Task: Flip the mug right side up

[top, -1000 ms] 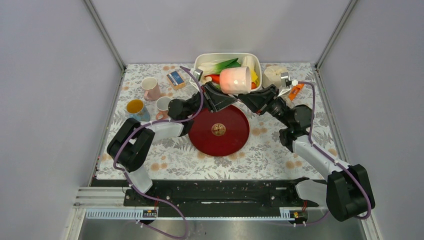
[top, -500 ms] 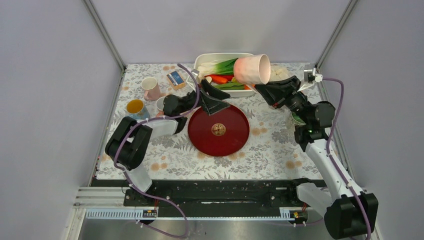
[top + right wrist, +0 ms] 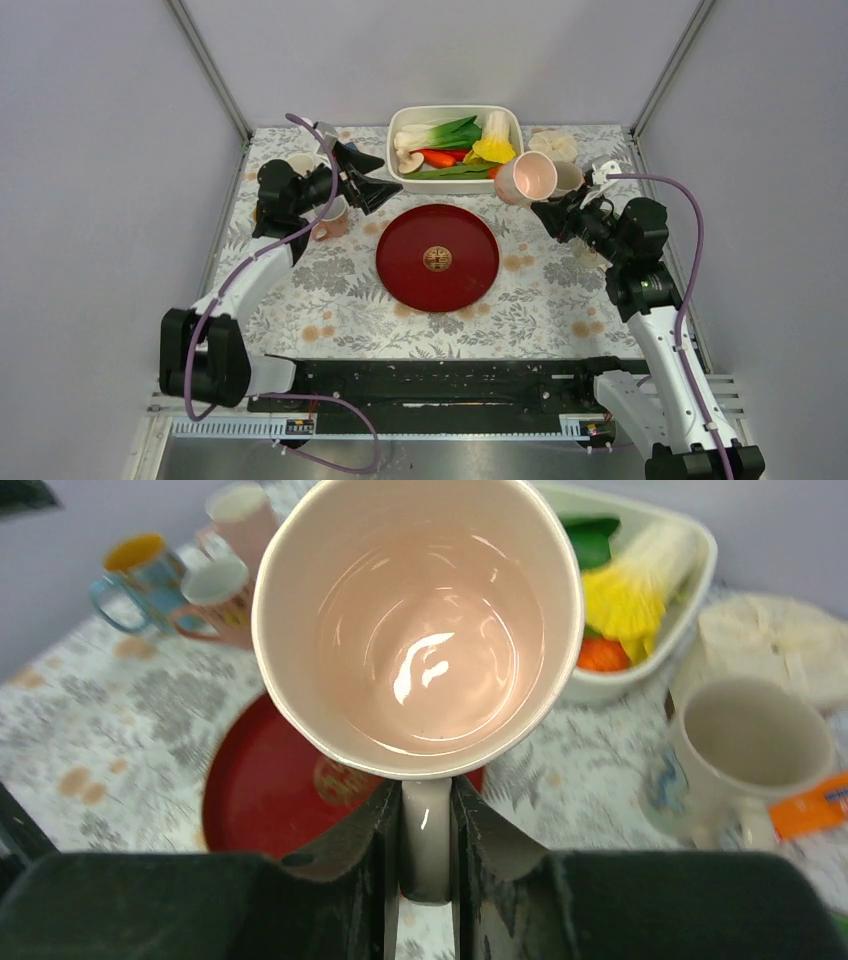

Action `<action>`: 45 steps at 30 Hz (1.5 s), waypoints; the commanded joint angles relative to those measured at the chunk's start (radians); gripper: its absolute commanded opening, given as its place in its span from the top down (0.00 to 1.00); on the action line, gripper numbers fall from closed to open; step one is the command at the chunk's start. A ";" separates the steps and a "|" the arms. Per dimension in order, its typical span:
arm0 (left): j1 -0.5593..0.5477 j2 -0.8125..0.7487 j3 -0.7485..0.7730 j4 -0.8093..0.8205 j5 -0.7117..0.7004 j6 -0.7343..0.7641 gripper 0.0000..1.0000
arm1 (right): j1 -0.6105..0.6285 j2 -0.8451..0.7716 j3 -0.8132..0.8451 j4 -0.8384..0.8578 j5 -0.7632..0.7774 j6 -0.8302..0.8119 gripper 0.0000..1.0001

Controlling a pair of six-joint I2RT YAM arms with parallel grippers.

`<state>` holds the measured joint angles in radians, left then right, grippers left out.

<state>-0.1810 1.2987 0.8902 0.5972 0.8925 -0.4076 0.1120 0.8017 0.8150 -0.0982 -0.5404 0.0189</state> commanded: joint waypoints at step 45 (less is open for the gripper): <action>0.098 -0.474 -0.128 -0.842 -0.429 0.601 0.01 | -0.003 0.438 -0.251 0.175 0.280 -0.329 0.95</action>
<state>-0.0910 0.8406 0.7643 -0.2619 0.4564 0.1844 0.1108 1.2263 0.5453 -0.0105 -0.2779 -0.2916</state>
